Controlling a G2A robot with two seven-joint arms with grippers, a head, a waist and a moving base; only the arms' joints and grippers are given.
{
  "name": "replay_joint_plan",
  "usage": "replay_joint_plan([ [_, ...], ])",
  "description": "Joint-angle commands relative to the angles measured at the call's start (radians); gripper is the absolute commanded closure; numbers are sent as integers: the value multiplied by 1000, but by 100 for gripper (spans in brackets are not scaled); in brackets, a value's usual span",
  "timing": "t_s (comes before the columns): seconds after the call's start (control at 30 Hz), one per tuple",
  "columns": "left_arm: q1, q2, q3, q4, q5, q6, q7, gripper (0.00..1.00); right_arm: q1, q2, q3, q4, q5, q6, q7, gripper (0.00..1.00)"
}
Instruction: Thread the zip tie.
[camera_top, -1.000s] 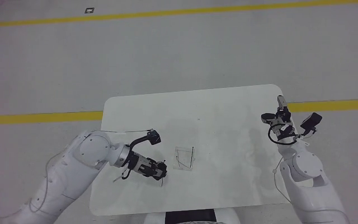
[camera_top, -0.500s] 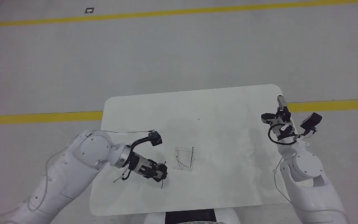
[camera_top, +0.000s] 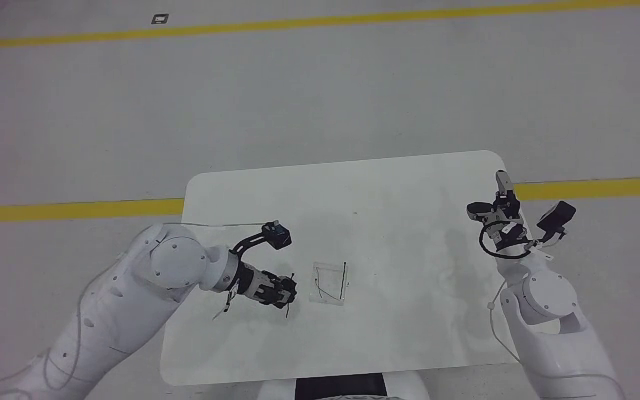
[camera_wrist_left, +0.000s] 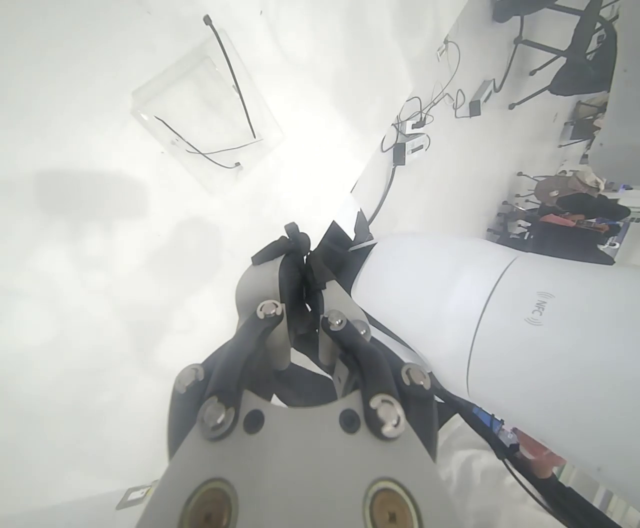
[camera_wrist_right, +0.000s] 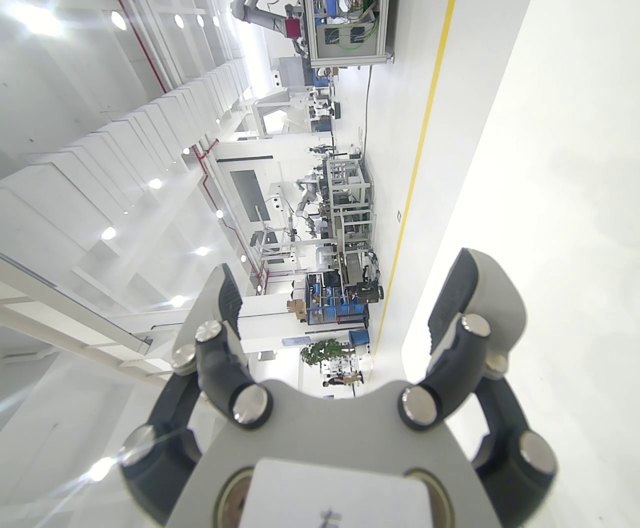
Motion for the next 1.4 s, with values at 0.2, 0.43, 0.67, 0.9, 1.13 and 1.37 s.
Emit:
replay_joint_plan([
  [0.2,0,0,0,0,0,0,0,100,0,0,0,0,0,0,0,0],
  [0.43,0,0,0,0,0,0,0,100,-33,6,-74,-92,-282,49,80,0],
  [0.67,0,0,0,0,0,0,0,100,-34,6,-160,-132,-437,122,155,0],
  [0.9,0,0,0,0,0,0,0,100,-30,7,-172,-141,-472,106,175,0],
  [1.13,0,0,0,0,0,0,0,100,2,12,-193,-133,-563,83,260,0],
  [1.37,0,0,0,0,0,0,0,100,53,18,-274,-99,-732,141,414,0],
])
